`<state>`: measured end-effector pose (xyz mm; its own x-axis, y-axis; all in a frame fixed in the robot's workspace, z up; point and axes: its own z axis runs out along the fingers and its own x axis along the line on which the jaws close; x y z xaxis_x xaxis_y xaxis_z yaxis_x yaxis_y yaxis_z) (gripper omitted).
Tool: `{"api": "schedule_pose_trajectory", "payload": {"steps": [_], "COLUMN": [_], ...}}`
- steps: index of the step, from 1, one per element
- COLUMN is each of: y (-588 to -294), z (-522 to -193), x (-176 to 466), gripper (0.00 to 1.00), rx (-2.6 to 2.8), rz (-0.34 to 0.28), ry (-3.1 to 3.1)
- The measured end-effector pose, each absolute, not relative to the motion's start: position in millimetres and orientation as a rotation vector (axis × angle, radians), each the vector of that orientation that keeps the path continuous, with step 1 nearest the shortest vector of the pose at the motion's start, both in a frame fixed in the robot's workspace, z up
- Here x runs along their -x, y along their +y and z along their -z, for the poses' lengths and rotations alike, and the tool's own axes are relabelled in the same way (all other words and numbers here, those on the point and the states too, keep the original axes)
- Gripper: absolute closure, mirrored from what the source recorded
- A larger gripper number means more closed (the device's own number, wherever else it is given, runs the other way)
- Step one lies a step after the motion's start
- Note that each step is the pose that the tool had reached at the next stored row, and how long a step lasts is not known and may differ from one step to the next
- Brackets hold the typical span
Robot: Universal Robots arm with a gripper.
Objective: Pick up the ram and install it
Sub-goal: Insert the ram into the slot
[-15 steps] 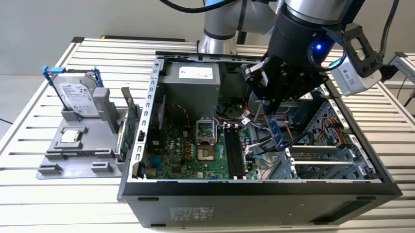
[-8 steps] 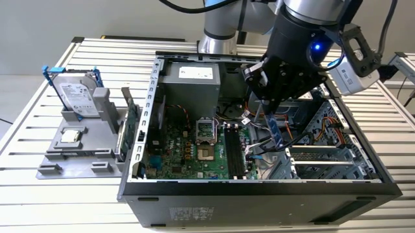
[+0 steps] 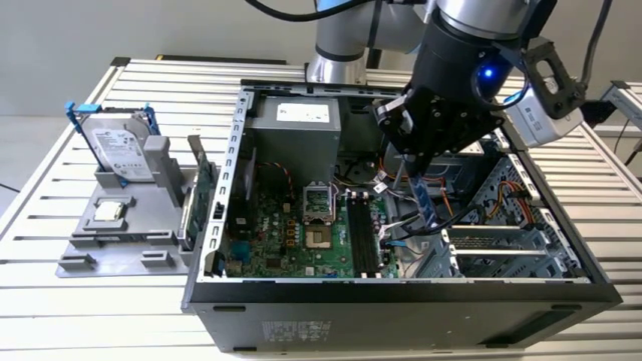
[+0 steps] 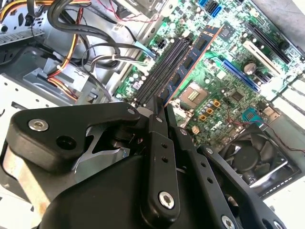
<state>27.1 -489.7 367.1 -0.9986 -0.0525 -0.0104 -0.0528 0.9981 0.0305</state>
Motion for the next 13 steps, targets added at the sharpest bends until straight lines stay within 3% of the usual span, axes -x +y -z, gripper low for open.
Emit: {"api": "schedule_pose_trajectory", "payload": {"steps": [13], "y": [-485.3], "z": [-363.8], "x": [-27.1], "gripper": [1.00], "rx": [0.082], "rz": [-0.048], "ry": [3.131]}}
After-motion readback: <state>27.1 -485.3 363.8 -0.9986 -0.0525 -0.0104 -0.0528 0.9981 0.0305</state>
